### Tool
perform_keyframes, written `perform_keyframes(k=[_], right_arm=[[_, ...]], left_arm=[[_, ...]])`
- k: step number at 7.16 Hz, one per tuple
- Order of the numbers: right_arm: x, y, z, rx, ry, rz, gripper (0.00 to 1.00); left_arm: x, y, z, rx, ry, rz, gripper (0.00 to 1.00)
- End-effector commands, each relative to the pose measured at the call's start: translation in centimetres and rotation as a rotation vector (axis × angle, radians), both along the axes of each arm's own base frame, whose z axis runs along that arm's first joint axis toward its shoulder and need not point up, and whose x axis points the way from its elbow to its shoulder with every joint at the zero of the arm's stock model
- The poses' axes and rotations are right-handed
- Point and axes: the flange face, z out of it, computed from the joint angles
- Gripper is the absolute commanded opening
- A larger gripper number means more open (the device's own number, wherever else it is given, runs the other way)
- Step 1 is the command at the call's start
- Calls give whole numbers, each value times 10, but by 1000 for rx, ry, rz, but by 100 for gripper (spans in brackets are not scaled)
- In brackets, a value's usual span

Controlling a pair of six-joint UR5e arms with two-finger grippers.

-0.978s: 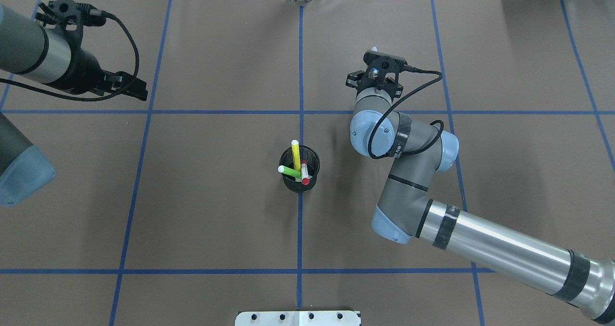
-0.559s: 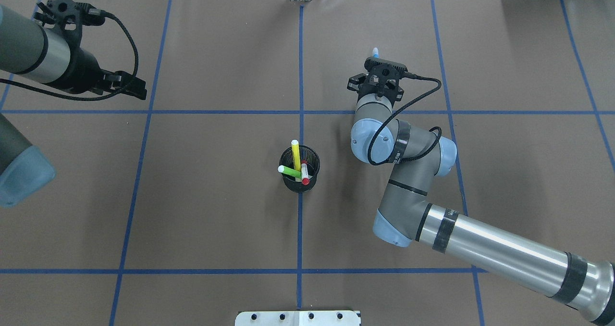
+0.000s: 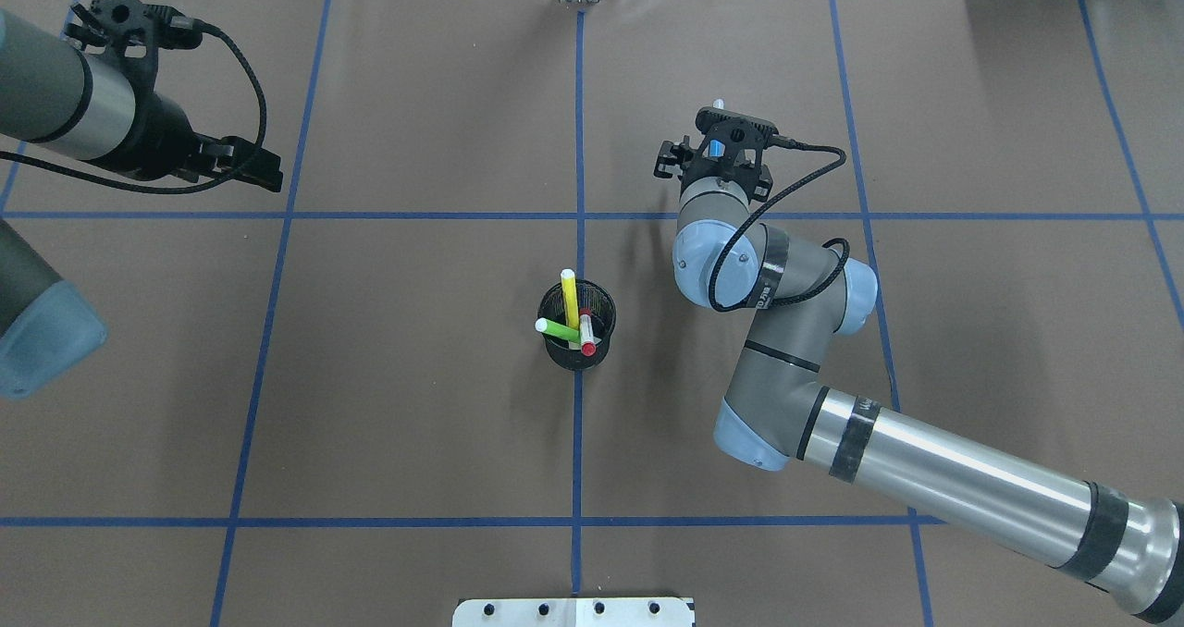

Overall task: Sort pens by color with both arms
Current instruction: 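Carry the blue highlighter farther from the robot and release it on the table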

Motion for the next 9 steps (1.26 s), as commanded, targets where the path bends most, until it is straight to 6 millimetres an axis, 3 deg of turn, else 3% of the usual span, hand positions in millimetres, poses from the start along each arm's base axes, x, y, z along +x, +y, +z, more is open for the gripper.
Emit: perform_keyframes(k=[1,2,3,4,6,9], right_arm=[[20,-10,-21,-69,-71,-159,99],[39,-21,-27,-110,-118,-218,99],[58,-31,-32,-172,-124,-286,99],[90,-36,-50,-215,-119,-368,99],[158,-45,-67,-290,-94,-516,99],[217,-38,-31,-269,-45,-624,100]], left_arm=[[2,1,0,-4,0,2,100],[9,2,-6,-16,9,0,100],[29,10,-16,-48,32,-4,100],[47,16,-31,-85,50,-7,100],[84,26,-83,-181,37,-29,100],[161,79,-151,-295,12,-55,100]])
